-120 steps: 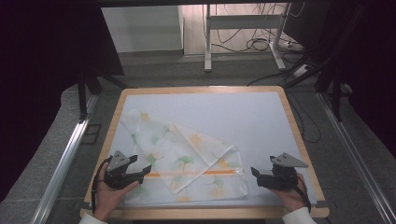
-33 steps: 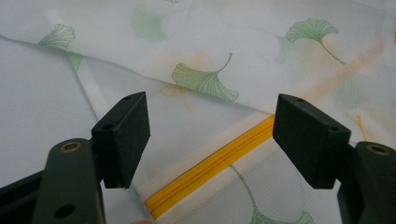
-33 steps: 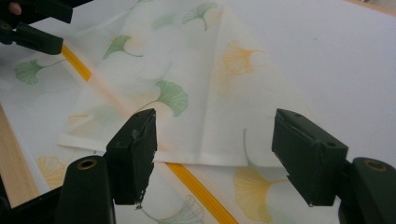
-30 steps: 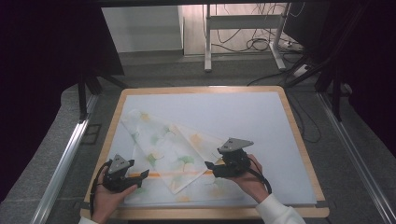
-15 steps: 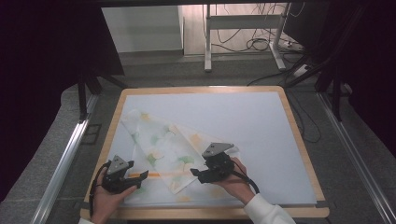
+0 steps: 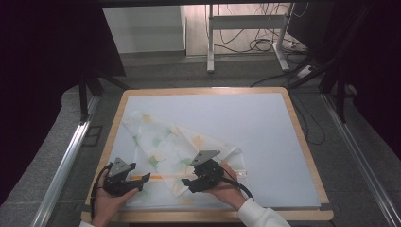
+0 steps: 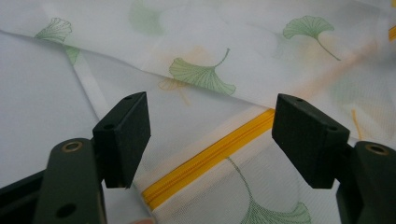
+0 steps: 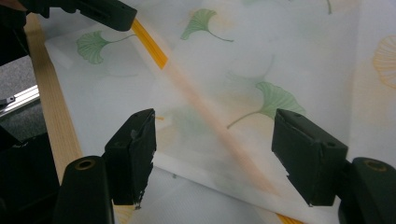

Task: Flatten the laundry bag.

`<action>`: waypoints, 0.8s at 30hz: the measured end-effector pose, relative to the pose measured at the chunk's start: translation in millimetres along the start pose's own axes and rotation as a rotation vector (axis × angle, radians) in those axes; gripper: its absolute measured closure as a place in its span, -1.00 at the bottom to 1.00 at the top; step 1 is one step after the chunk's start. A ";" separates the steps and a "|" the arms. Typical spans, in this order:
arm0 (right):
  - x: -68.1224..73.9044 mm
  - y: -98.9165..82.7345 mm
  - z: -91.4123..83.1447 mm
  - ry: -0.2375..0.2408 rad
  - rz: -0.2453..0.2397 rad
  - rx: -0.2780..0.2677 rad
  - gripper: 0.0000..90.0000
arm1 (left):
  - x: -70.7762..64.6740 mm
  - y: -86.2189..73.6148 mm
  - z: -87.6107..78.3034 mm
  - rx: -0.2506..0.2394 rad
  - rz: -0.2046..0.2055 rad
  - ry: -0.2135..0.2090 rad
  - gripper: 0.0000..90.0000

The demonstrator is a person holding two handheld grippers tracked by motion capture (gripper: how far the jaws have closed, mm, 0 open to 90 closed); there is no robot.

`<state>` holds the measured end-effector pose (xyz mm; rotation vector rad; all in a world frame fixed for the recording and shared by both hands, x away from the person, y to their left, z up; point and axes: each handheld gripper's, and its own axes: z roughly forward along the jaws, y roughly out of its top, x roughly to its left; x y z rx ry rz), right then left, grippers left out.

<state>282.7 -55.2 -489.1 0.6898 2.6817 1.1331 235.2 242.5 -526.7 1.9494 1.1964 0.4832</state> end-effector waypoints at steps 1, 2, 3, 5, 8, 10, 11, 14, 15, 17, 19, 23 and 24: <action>1.3 0.5 0.8 0.001 -0.005 -0.001 -0.30 | 0.2 0.0 0.0 0.000 0.000 0.000 -0.38; 3.9 1.4 2.6 0.005 -0.008 -0.003 -0.30 | 0.3 0.0 0.1 -0.001 0.000 0.000 -0.38; 6.7 2.6 5.1 0.012 -0.015 -0.001 -0.30 | 0.3 0.0 0.2 0.000 0.000 0.000 -0.38; 9.6 3.3 8.3 0.024 -0.022 0.009 -0.30 | -0.1 0.4 0.8 -0.002 -0.001 0.002 -0.38; 12.7 3.3 12.6 0.030 -0.027 0.021 -0.30 | -0.5 0.6 0.5 -0.004 0.000 0.002 -0.38; 17.5 3.1 19.3 0.041 -0.038 0.038 -0.30 | -0.4 0.3 -0.4 -0.003 0.004 0.003 -0.38; 17.5 3.1 19.3 0.041 -0.038 0.038 -0.30 | -0.3 0.1 -0.5 -0.004 0.004 0.003 -0.38; 23.5 3.1 26.8 0.047 -0.054 0.061 -0.30 | 0.4 -0.3 -1.2 -0.004 0.004 0.004 -0.38; 23.5 3.1 26.8 0.047 -0.054 0.061 -0.30 | 0.4 -0.3 -1.2 -0.004 0.004 0.004 -0.38; 25.5 2.8 31.1 0.042 -0.059 0.071 -0.30 | 0.3 -0.3 -1.6 -0.004 0.006 0.003 -0.38; 27.9 2.3 37.0 0.036 -0.069 0.094 -0.31 | 0.2 -0.4 -1.6 -0.003 0.007 0.003 -0.38; 30.0 2.4 42.3 0.039 -0.068 0.111 -0.31 | 0.0 -0.4 -1.0 0.001 0.012 0.002 -0.38; 31.9 2.3 46.3 0.044 -0.081 0.119 -0.31 | 0.0 -0.4 -1.3 -0.001 0.013 0.002 -0.39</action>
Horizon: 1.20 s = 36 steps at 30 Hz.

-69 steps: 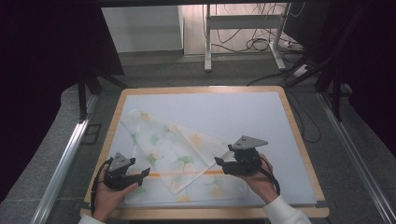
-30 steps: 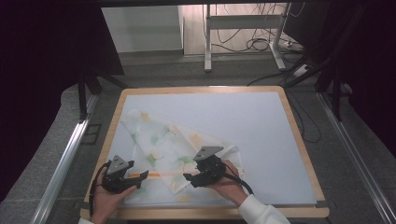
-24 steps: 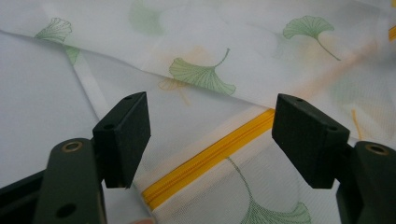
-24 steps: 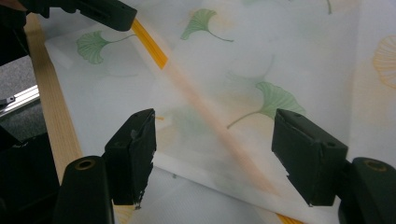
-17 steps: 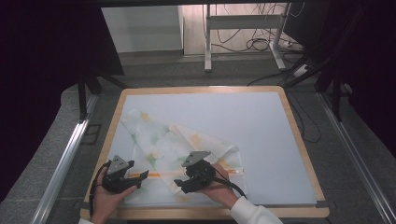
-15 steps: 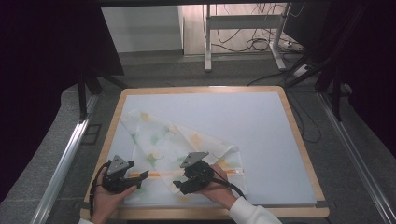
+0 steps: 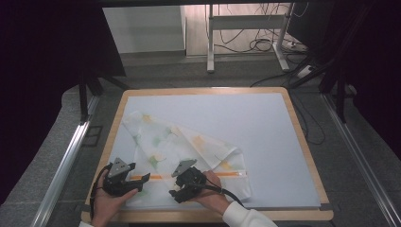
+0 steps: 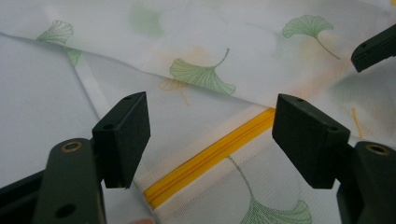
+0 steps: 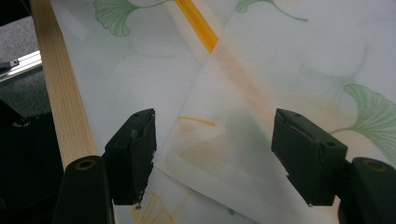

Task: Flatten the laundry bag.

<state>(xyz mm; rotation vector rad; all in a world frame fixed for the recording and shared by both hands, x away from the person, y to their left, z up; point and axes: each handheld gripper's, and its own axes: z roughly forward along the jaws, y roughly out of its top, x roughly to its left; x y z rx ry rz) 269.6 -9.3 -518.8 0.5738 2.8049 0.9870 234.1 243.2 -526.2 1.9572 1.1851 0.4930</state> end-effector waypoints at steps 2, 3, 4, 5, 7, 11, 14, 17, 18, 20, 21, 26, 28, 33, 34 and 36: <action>0.7 0.0 1.1 -0.001 -0.004 0.004 -0.31 | 0.1 0.0 -0.3 -0.002 -0.001 0.000 -0.39; 2.6 -0.7 4.4 -0.008 -0.011 0.024 -0.32 | 0.3 -0.2 -0.8 -0.004 -0.002 0.001 -0.39; 2.6 -0.7 4.4 -0.008 -0.011 0.024 -0.32 | 0.5 -0.3 -1.0 -0.004 -0.003 0.001 -0.39; 2.8 -1.0 5.5 -0.006 -0.012 0.028 -0.32 | 1.0 -0.5 -1.2 -0.002 -0.003 0.002 -0.39; 3.7 -1.7 7.7 -0.007 -0.013 0.034 -0.31 | 1.4 -0.7 -1.2 0.000 -0.006 0.001 -0.39; 4.7 -1.7 8.9 -0.019 -0.032 0.038 -0.24 | 1.4 -0.7 -1.3 0.003 -0.008 -0.003 -0.38; 4.6 -1.5 8.9 -0.023 -0.032 0.039 -0.21 | 1.4 -0.9 -1.3 0.004 -0.008 -0.003 -0.38; 5.6 -1.6 9.5 -0.030 -0.038 0.042 -0.21 | 1.6 -0.9 -1.4 0.004 -0.008 -0.002 -0.38; 6.6 -1.5 9.6 -0.042 -0.044 0.046 -0.21 | 1.7 -1.0 -1.4 0.003 -0.009 -0.001 -0.38; 7.7 -1.4 9.7 -0.049 -0.050 0.051 -0.19 | 1.9 -1.1 -1.4 0.003 -0.010 -0.001 -0.38; 7.5 -1.3 9.3 -0.052 -0.045 0.052 -0.13 | 1.9 -1.1 -1.5 0.003 -0.010 0.000 -0.38; 2.5 -1.9 6.4 -0.056 -0.040 0.043 0.35 | 2.2 -1.6 -1.1 0.006 -0.008 -0.001 -0.38; 1.6 -2.1 6.1 -0.062 -0.039 0.043 0.41 | 2.3 -1.6 -1.0 0.008 -0.008 -0.002 -0.38; -2.1 -2.4 4.8 -0.068 -0.050 0.037 0.80 | 2.7 -1.5 -1.0 0.007 -0.010 -0.002 -0.38; -2.1 -2.4 4.8 -0.068 -0.050 0.037 0.80 | 2.8 -1.6 -1.1 0.008 -0.010 -0.002 -0.38; -2.1 -2.1 2.9 -0.079 -0.061 0.026 0.88 | 2.4 -1.6 -1.8 0.001 -0.013 -0.006 -0.37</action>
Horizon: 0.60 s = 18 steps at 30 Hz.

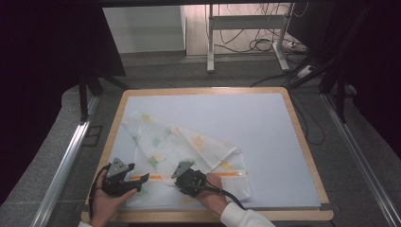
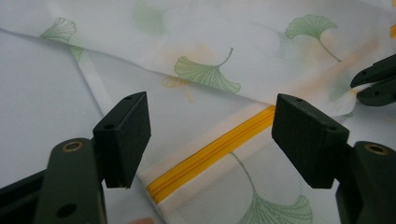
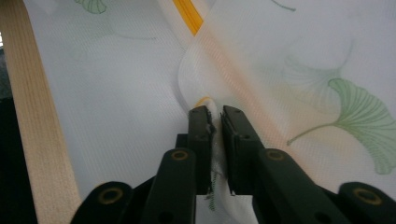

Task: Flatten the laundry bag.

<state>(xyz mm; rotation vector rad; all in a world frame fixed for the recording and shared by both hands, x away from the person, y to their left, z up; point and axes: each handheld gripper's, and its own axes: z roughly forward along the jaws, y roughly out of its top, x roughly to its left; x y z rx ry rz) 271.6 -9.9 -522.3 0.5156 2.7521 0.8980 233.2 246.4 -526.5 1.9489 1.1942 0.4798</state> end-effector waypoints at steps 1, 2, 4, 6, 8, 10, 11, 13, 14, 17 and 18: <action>-1.4 0.2 -1.5 0.008 0.002 -0.010 0.89 | -0.9 0.5 -0.9 -0.009 0.002 -0.004 -0.37; -1.4 0.2 -1.5 0.008 0.002 -0.010 0.89 | -0.9 0.5 -0.9 -0.009 0.002 -0.004 -0.37; -5.2 1.4 -6.2 0.015 0.017 -0.034 0.89 | -1.6 0.8 -0.7 -0.008 0.005 -0.007 -0.37; -12.8 3.4 -13.9 0.017 0.043 -0.072 0.90 | -1.7 0.6 -0.2 -0.007 0.005 -0.007 -0.37; -15.3 3.9 -16.9 0.017 0.055 -0.082 0.90 | -1.6 0.5 -0.4 -0.011 0.000 -0.007 -0.37; -22.0 4.9 -25.3 0.017 0.075 -0.112 0.91 | -1.3 0.3 -1.1 -0.011 0.000 -0.006 -0.37; -22.0 4.9 -25.3 0.017 0.075 -0.112 0.91 | -1.3 0.3 -1.1 -0.011 0.000 -0.006 -0.37; -26.0 5.5 -31.1 0.012 0.085 -0.130 0.91 | -1.6 0.2 -1.2 -0.013 0.001 -0.007 -0.36; -28.3 5.6 -34.2 0.006 0.089 -0.136 0.91 | -1.5 0.2 -1.3 -0.013 0.002 -0.007 -0.36; -37.4 5.3 -42.7 0.000 0.112 -0.162 0.91 | -1.2 0.2 -0.8 -0.010 0.004 -0.007 -0.36; -40.2 5.0 -45.3 -0.004 0.125 -0.170 0.91 | -1.3 0.2 -0.7 -0.009 0.005 -0.007 -0.37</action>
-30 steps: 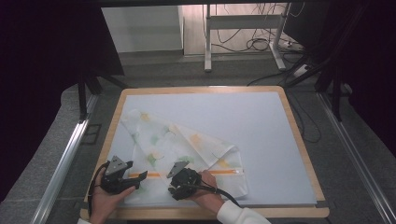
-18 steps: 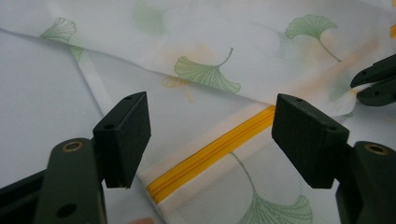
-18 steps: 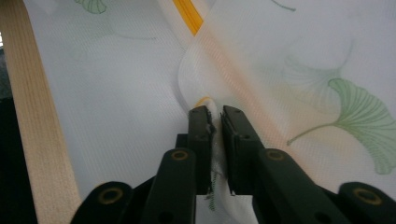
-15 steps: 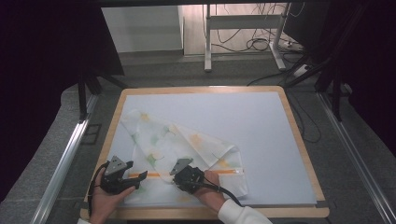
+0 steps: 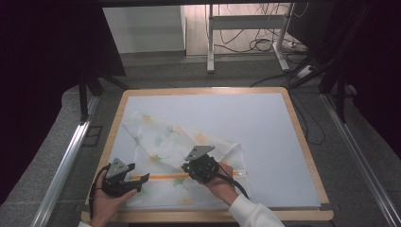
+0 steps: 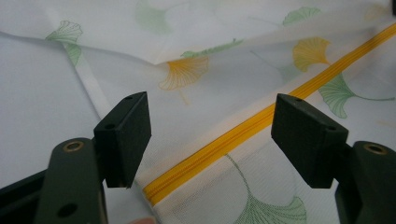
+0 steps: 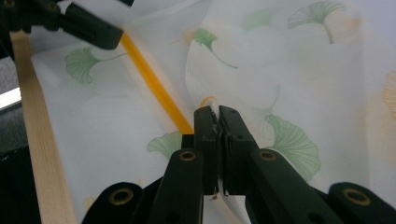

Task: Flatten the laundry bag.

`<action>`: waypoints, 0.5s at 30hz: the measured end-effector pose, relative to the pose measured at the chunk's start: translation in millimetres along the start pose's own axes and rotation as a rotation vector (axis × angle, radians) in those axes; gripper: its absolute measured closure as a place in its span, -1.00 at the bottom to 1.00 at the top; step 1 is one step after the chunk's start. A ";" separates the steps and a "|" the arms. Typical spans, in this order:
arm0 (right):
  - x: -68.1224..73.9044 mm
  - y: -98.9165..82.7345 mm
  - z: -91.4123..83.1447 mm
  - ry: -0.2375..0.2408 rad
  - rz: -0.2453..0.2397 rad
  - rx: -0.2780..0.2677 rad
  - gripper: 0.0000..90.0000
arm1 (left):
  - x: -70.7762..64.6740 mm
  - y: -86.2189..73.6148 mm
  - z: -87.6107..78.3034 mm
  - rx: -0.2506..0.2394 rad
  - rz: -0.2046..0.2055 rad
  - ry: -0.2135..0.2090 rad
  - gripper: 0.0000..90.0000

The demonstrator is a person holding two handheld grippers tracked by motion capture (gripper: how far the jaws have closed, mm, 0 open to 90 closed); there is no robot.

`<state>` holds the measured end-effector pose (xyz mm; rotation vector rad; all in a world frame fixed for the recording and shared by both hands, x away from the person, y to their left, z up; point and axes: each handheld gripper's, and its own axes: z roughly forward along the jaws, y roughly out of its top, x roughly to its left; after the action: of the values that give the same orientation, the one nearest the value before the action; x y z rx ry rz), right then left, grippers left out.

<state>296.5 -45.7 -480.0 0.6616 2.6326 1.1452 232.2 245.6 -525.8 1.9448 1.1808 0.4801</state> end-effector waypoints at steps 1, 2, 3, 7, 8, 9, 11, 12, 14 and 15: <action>-6.5 0.6 -4.9 -0.002 0.018 -0.016 0.91 | 0.0 0.0 0.0 -0.001 0.003 0.001 -0.36; -6.5 0.6 -4.9 -0.002 0.018 -0.016 0.91 | 0.0 0.0 0.0 -0.001 0.003 0.001 -0.36; -8.7 0.6 -6.6 -0.004 0.026 -0.022 0.91 | -0.1 -0.1 -0.2 -0.002 0.003 0.001 -0.36; -20.1 -0.5 -14.3 -0.006 0.060 -0.038 0.92 | 0.0 0.0 -0.4 -0.003 0.004 0.002 -0.36; -22.4 -0.8 -15.6 -0.011 0.065 -0.042 0.92 | -0.1 0.0 -0.4 -0.004 0.002 0.002 -0.36; -24.4 -1.0 -16.8 -0.012 0.071 -0.044 0.92 | 0.0 0.0 -0.5 -0.005 0.002 0.001 -0.36; -28.3 -1.2 -18.9 -0.015 0.079 -0.047 0.92 | 0.2 0.0 -0.5 -0.004 0.003 0.001 -0.36; -30.1 -1.4 -19.9 -0.017 0.084 -0.048 0.92 | 0.2 0.0 -0.5 -0.005 0.003 0.000 -0.36; -33.0 -1.7 -21.7 -0.016 0.090 -0.051 0.92 | 0.1 -0.1 -0.8 -0.006 0.002 -0.001 -0.36; -34.8 -1.8 -23.2 -0.018 0.094 -0.055 0.92 | 0.1 -0.1 -1.0 -0.004 0.003 0.000 -0.36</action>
<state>318.6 -78.2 -465.5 0.7885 2.5700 1.2259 231.5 246.2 -525.3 1.9430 1.1757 0.4836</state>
